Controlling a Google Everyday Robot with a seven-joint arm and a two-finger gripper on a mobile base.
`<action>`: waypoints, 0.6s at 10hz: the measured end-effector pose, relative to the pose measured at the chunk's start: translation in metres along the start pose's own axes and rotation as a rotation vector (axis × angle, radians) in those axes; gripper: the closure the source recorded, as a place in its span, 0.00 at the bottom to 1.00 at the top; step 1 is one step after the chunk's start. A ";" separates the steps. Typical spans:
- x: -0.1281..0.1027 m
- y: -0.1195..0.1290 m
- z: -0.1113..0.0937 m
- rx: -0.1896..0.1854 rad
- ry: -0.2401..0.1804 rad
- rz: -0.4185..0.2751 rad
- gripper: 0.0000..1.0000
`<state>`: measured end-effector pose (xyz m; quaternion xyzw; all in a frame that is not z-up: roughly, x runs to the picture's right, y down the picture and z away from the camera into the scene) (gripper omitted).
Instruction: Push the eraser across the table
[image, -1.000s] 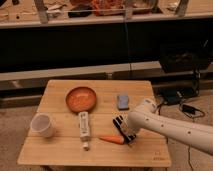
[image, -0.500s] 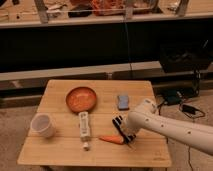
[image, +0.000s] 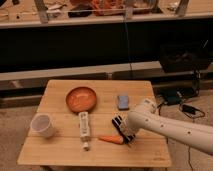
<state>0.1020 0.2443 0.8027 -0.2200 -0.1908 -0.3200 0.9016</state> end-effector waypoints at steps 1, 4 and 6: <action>0.000 0.001 -0.001 -0.001 0.000 0.001 0.99; -0.001 0.001 -0.005 -0.002 -0.002 0.000 0.99; -0.001 -0.002 0.000 0.008 0.001 -0.011 0.99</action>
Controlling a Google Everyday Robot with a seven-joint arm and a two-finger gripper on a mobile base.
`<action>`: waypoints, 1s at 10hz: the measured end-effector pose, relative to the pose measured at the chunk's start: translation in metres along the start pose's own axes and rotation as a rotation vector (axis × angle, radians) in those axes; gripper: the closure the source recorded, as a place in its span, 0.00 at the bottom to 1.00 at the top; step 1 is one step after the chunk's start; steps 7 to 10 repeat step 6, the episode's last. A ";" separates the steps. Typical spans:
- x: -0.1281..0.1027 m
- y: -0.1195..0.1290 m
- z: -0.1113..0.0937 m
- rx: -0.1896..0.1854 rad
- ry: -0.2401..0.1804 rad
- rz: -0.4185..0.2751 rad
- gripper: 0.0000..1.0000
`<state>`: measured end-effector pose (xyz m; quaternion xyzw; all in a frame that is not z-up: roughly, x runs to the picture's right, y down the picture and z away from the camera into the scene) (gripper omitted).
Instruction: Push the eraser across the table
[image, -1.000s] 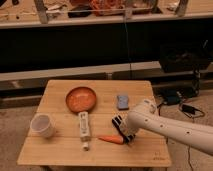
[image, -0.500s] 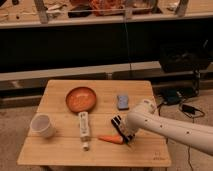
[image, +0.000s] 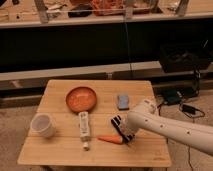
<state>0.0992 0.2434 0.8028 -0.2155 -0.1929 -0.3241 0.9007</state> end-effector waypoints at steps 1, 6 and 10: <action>0.000 0.001 -0.002 -0.001 -0.001 0.003 0.99; -0.002 -0.004 0.001 0.008 0.002 -0.012 0.99; -0.002 -0.004 0.001 0.008 0.002 -0.012 0.99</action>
